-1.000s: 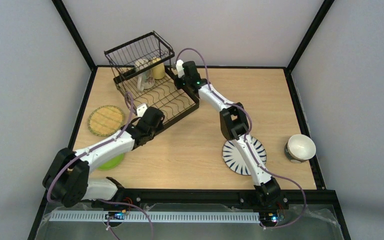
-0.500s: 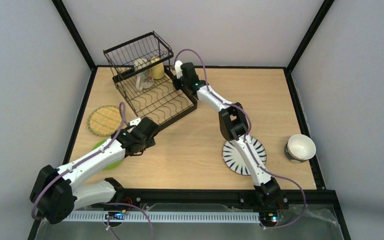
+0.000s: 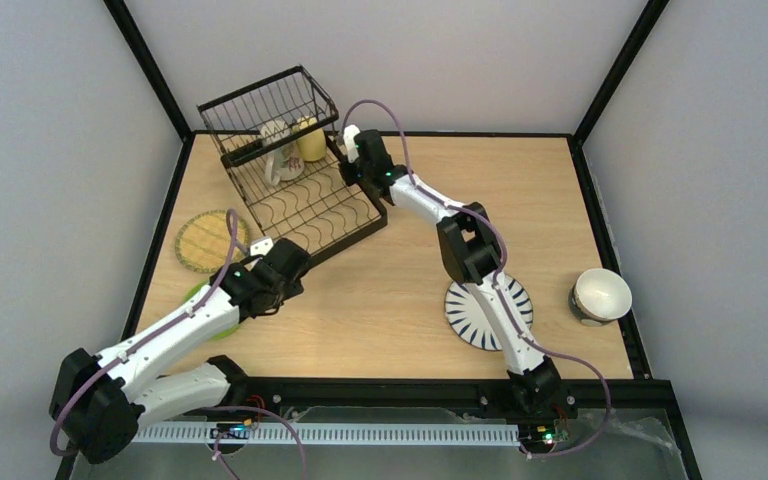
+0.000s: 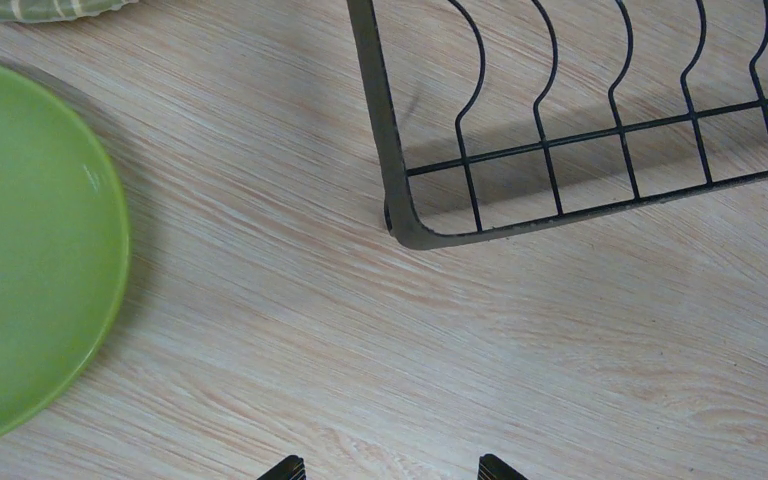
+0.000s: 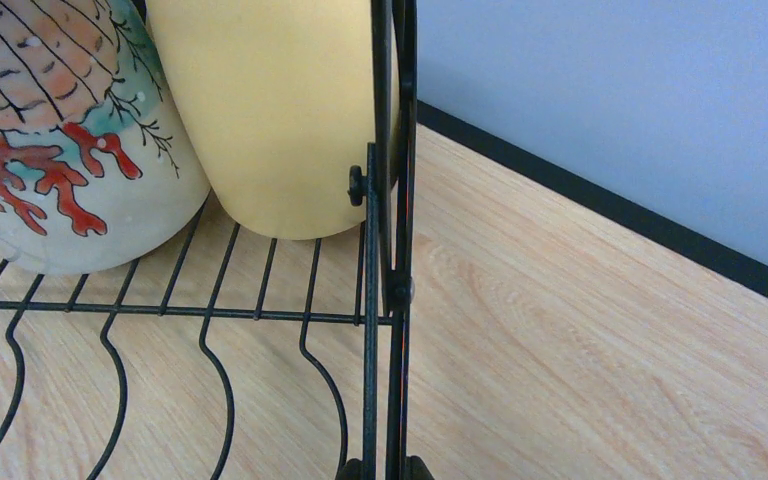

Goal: Load the mixed dishes into the dish rack
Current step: Move the dish rack to the center of the board.

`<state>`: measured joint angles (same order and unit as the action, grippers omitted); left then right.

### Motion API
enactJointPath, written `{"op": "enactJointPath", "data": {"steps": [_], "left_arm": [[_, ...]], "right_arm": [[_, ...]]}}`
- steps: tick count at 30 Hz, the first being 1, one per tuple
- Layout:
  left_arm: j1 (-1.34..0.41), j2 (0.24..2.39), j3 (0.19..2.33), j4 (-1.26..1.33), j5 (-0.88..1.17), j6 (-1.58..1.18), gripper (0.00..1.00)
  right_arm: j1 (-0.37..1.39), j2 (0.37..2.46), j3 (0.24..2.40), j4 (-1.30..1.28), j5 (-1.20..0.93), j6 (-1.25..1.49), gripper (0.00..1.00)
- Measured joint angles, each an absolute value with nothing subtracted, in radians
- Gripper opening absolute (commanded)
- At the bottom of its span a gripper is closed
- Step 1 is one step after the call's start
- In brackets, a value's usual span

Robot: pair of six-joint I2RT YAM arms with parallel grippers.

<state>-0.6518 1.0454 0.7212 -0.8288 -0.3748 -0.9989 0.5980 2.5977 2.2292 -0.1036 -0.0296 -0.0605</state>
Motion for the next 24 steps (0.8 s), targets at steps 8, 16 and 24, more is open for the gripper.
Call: {"op": "enactJointPath", "data": {"steps": [8,16,24], "left_arm": [[-0.652,1.014,0.721,-0.853,-0.382,-1.003,0.99],[-0.652,0.993,0.721,-0.878,-0.385,-1.003,0.99],[-0.652,0.985,0.721,-0.895,-0.381,-0.999,0.99]], "right_arm": [[0.622,2.593,2.191,-0.081,-0.024,-0.059,0.00],[0.640,2.433,1.950,-0.039,0.003,-0.047,0.00],[0.654,2.210,1.733,-0.044,0.039,-0.087,0.00]]}}
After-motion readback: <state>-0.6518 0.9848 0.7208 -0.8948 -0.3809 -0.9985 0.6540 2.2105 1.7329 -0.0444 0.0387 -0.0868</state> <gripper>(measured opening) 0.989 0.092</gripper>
